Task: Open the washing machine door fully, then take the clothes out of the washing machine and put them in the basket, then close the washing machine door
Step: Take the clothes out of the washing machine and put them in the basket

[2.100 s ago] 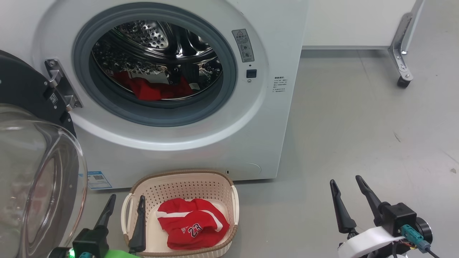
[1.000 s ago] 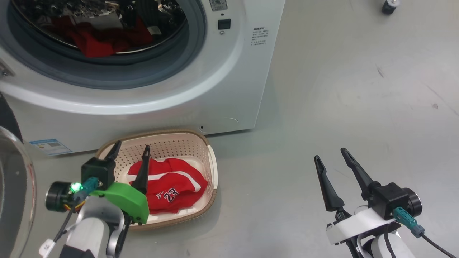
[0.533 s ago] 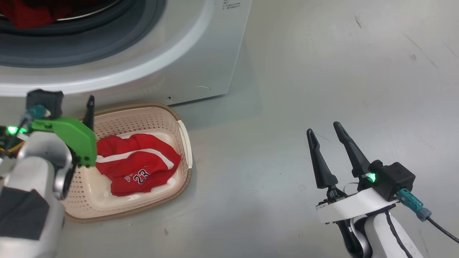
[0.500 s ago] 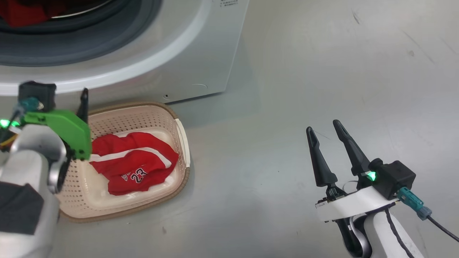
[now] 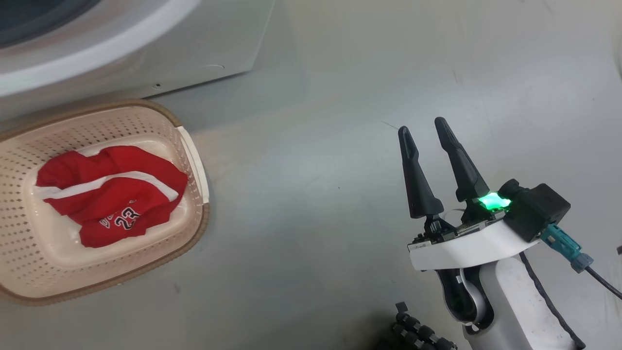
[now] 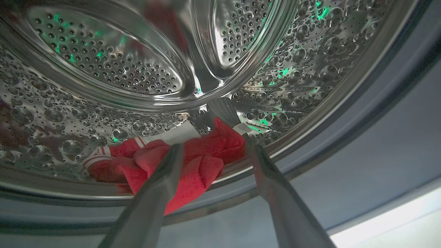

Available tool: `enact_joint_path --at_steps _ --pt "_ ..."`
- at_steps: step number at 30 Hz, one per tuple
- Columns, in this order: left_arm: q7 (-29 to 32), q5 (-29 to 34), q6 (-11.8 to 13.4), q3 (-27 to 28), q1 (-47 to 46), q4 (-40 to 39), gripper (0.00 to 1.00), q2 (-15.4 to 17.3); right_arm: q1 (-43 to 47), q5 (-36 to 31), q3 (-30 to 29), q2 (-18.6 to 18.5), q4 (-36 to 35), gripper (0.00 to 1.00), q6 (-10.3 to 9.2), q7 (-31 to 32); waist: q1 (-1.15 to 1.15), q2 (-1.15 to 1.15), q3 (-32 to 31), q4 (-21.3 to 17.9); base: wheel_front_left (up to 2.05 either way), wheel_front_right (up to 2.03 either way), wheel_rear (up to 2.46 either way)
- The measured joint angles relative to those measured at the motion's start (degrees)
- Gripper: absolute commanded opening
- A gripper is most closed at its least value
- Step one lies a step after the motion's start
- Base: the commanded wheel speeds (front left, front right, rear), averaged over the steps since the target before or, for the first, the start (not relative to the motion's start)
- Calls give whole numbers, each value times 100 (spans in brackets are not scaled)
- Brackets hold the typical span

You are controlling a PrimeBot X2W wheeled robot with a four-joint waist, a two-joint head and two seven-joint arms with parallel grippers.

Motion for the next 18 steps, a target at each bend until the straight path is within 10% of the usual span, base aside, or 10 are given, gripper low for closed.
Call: enact_joint_path --at_steps 18 --pt "764 309 -215 261 -1268 393 100 1093 -598 404 375 5 -381 100 -125 -1 0 0 1218 -732 0 0 0"
